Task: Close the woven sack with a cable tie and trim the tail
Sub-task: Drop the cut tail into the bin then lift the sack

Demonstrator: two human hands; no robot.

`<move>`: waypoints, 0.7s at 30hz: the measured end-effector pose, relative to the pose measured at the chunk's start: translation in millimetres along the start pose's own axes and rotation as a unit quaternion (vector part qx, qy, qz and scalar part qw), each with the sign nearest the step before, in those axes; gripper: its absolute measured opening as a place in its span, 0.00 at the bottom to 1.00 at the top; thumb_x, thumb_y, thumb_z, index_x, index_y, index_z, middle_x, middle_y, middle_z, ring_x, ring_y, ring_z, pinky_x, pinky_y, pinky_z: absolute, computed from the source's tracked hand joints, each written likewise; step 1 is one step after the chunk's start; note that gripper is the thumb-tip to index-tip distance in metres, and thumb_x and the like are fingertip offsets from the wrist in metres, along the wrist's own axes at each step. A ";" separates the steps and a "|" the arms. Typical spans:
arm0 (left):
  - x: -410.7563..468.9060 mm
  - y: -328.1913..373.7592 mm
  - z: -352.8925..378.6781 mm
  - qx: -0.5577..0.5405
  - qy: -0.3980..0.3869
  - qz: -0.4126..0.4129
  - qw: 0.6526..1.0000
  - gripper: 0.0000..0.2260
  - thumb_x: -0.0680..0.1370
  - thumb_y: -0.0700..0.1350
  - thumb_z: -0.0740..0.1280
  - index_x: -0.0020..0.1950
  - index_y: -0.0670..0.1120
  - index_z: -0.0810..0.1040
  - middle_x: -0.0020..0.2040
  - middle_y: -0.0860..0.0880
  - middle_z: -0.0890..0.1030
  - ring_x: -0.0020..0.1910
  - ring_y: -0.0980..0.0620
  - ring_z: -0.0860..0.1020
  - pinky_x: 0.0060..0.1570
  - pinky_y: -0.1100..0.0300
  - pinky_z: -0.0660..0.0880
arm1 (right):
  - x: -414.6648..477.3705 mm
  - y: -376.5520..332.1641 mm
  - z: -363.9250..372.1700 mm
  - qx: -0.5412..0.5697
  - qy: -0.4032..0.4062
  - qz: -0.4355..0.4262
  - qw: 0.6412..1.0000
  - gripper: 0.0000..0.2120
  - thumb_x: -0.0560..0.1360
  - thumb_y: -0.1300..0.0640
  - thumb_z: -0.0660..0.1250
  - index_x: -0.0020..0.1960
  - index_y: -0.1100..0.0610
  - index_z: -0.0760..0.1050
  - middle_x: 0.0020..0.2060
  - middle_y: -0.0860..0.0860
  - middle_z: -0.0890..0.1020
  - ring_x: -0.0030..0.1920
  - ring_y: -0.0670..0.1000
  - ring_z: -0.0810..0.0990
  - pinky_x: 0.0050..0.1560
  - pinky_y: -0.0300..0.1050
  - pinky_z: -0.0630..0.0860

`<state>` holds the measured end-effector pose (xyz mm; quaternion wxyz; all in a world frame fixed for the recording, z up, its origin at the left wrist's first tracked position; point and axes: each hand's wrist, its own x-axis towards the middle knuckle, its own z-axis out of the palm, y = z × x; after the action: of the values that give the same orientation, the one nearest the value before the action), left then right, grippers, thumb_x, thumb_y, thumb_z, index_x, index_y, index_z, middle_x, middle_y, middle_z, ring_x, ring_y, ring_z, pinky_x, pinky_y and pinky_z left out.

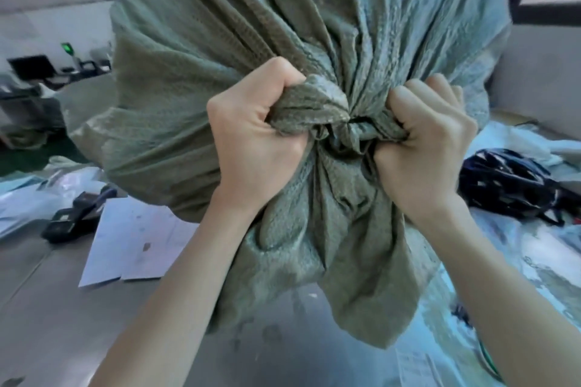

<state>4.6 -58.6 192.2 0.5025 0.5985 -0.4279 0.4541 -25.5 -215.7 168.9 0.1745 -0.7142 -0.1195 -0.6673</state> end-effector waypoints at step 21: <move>93.4 -187.2 77.1 -0.046 0.018 -0.085 0.995 0.06 0.67 0.26 0.63 0.33 0.34 0.71 0.29 0.34 0.73 0.32 0.51 0.69 0.30 0.52 0.67 | 73.9 129.5 160.1 -0.066 -0.093 -0.002 0.993 0.15 0.51 0.69 0.58 0.32 0.56 0.57 0.28 0.50 0.64 0.35 0.52 0.62 0.36 0.46 0.55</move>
<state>215.4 -116.1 236.9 0.5737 0.6013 -0.3865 0.4000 178.6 -272.8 223.0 0.1139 -0.7829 -0.0924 -0.6046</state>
